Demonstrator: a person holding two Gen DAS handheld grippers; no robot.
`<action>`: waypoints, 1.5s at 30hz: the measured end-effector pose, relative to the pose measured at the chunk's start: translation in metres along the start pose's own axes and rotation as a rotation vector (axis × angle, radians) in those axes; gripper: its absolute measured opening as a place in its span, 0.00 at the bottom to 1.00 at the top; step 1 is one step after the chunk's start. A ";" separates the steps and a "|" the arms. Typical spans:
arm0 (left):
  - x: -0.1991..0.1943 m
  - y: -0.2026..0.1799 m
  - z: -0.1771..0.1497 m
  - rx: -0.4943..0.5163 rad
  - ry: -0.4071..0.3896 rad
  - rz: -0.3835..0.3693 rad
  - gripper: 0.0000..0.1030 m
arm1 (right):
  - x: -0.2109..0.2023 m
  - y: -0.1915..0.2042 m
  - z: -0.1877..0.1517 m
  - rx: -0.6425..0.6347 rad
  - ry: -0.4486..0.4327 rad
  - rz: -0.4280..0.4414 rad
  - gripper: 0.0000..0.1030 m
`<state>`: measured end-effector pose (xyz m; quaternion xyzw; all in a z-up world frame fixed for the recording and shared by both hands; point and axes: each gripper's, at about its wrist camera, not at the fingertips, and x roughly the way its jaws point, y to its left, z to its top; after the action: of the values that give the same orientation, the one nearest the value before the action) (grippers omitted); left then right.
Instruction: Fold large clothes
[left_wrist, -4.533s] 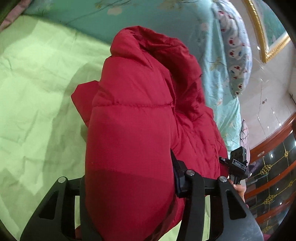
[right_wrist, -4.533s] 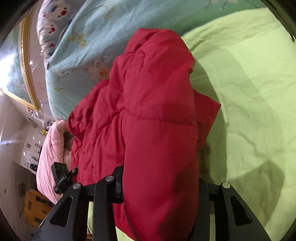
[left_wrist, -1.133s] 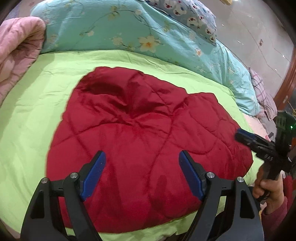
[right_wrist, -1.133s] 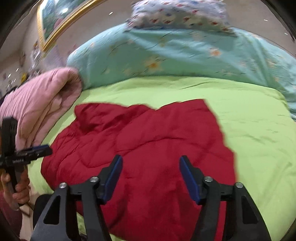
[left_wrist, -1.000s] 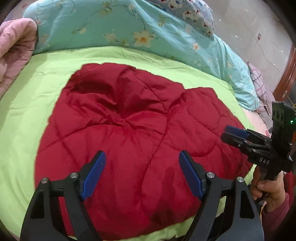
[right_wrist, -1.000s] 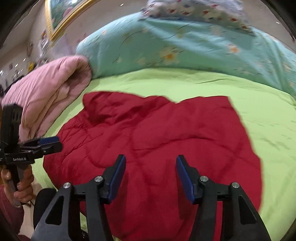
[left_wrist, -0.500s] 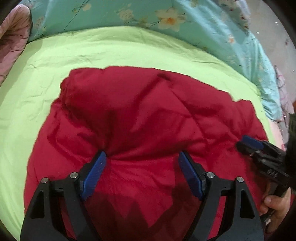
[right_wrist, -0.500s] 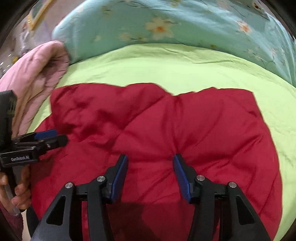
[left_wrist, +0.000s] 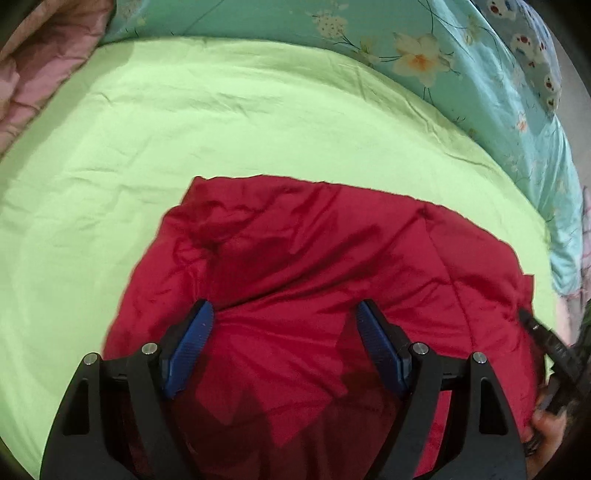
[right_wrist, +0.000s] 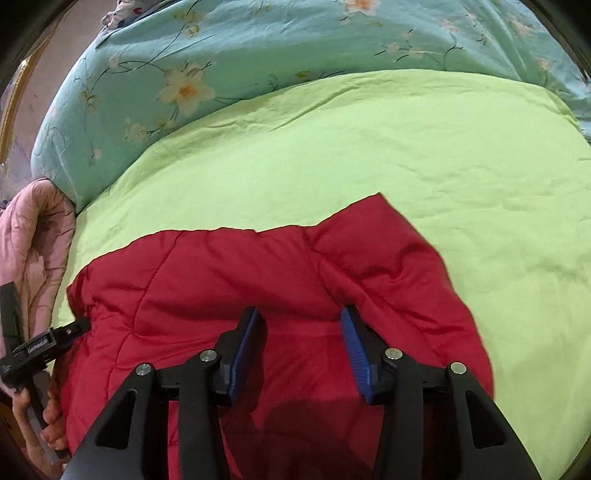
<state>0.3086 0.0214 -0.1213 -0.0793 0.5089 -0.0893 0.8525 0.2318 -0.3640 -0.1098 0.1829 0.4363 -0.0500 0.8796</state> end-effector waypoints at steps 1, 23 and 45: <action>-0.008 0.002 -0.003 0.000 -0.005 -0.004 0.79 | -0.004 0.000 0.001 0.003 -0.003 -0.010 0.43; -0.096 -0.015 -0.144 0.211 -0.102 -0.061 0.79 | -0.096 0.011 -0.120 -0.186 -0.077 -0.003 0.53; -0.081 -0.016 -0.149 0.204 -0.086 -0.019 0.84 | -0.112 0.021 -0.151 -0.219 -0.090 -0.012 0.58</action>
<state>0.1386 0.0184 -0.1184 -0.0006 0.4593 -0.1452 0.8763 0.0550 -0.2971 -0.1000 0.0806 0.4005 -0.0154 0.9126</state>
